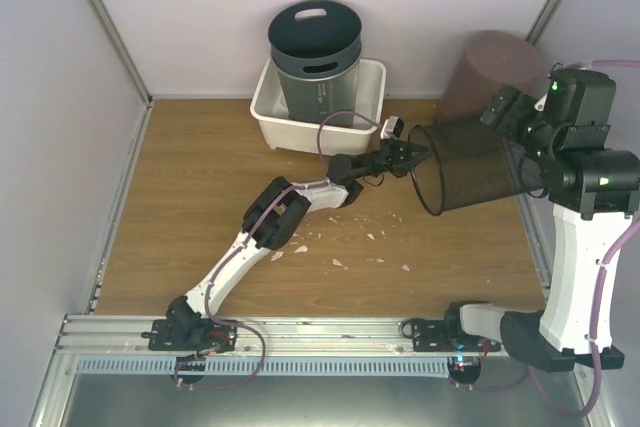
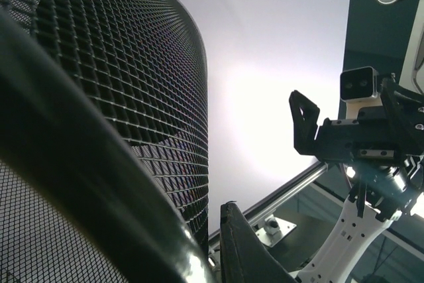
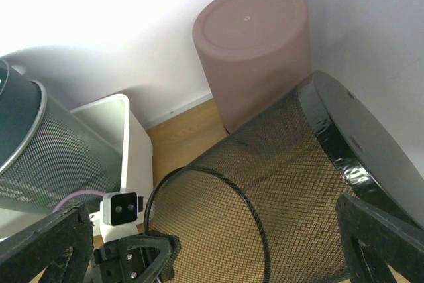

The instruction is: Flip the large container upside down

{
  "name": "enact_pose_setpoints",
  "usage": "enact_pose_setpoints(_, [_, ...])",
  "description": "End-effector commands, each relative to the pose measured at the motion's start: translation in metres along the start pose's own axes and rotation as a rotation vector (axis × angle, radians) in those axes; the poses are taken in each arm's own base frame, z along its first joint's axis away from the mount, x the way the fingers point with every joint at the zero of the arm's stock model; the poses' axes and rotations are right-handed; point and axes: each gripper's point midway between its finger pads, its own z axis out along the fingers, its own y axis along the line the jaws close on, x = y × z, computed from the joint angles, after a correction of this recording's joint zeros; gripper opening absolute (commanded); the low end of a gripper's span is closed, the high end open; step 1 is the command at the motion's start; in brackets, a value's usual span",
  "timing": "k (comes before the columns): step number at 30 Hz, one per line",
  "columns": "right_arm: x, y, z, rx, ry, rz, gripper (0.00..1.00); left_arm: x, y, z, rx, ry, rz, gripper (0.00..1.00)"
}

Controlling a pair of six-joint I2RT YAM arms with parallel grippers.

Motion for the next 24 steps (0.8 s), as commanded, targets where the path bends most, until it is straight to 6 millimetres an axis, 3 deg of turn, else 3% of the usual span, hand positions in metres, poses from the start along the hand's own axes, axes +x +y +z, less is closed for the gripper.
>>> enact_pose_setpoints(1, [-0.004, 0.005, -0.002, -0.021, -0.008, 0.003, 1.00, 0.025, -0.075, -0.001, 0.309, 0.029, 0.234, 0.00])
enact_pose_setpoints(24, [0.003, 0.006, 0.012, -0.014, 0.017, -0.013, 1.00, 0.027, -0.033, -0.012, 0.301, -0.004, 0.175, 0.00])
